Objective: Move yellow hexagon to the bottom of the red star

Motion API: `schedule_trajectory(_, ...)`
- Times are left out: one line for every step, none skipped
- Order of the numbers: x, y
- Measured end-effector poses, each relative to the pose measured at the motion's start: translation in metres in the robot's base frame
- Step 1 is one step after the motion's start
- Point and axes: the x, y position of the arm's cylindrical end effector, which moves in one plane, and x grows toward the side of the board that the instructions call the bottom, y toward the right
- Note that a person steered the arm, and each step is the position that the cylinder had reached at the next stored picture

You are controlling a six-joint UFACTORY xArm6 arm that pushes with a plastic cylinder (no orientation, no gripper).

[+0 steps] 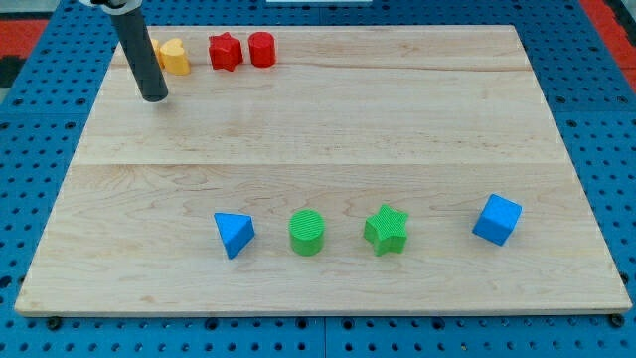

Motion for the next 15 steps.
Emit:
schedule_trajectory(0.013, -0.021)
schedule_trajectory(0.024, -0.071)
schedule_trajectory(0.016, -0.092)
schedule_trajectory(-0.034, -0.072)
schedule_trajectory(-0.046, -0.092)
schedule_trajectory(-0.08, -0.067)
schedule_trajectory(-0.098, -0.043)
schedule_trajectory(-0.053, 0.029)
schedule_trajectory(-0.028, 0.034)
schedule_trajectory(-0.028, 0.033)
schedule_trajectory(-0.028, 0.021)
schedule_trajectory(-0.017, -0.01)
schedule_trajectory(0.015, 0.017)
schedule_trajectory(0.018, 0.08)
schedule_trajectory(0.026, 0.057)
